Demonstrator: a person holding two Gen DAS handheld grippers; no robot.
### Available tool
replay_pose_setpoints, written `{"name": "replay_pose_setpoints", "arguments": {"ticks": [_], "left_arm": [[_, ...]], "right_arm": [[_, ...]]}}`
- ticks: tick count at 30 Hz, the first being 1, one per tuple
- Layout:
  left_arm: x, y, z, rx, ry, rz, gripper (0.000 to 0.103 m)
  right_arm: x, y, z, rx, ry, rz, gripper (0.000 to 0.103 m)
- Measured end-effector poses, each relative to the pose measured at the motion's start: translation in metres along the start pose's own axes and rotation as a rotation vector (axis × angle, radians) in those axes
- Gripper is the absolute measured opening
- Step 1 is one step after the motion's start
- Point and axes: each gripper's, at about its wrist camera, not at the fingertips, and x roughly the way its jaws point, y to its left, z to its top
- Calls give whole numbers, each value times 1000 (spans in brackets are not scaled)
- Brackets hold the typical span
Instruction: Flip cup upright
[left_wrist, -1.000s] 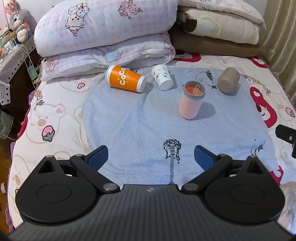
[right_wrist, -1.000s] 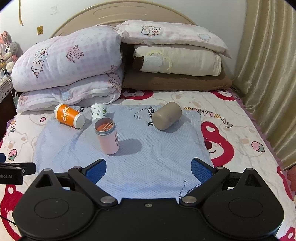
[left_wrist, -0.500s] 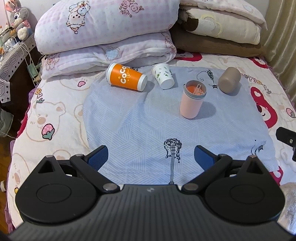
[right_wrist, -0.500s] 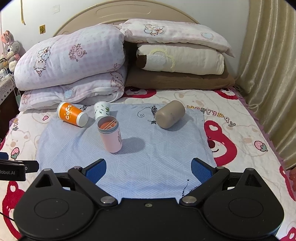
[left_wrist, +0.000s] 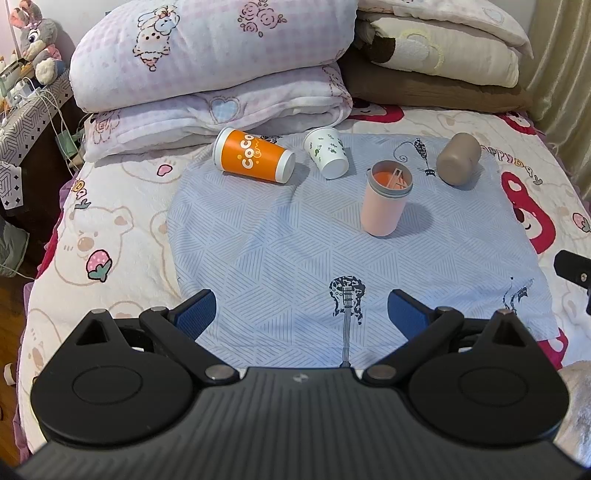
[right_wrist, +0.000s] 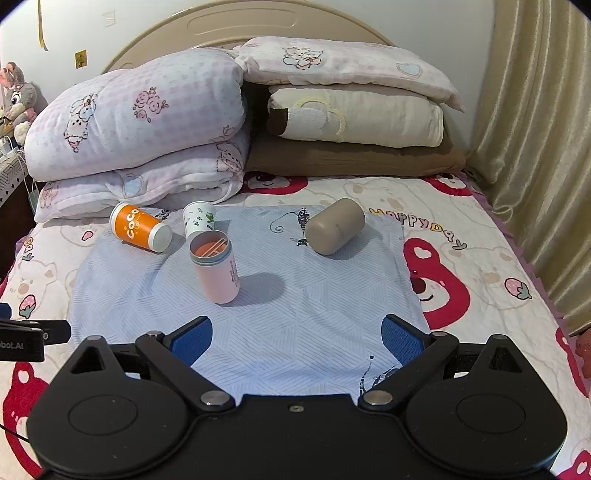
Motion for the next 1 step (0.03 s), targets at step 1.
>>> {"name": "replay_pose_setpoints", "arguments": {"ticks": [1], "left_arm": [[0,0,0,0,0,-1,101]], "right_arm": [[0,-1,0,0,0,0,100]]}}
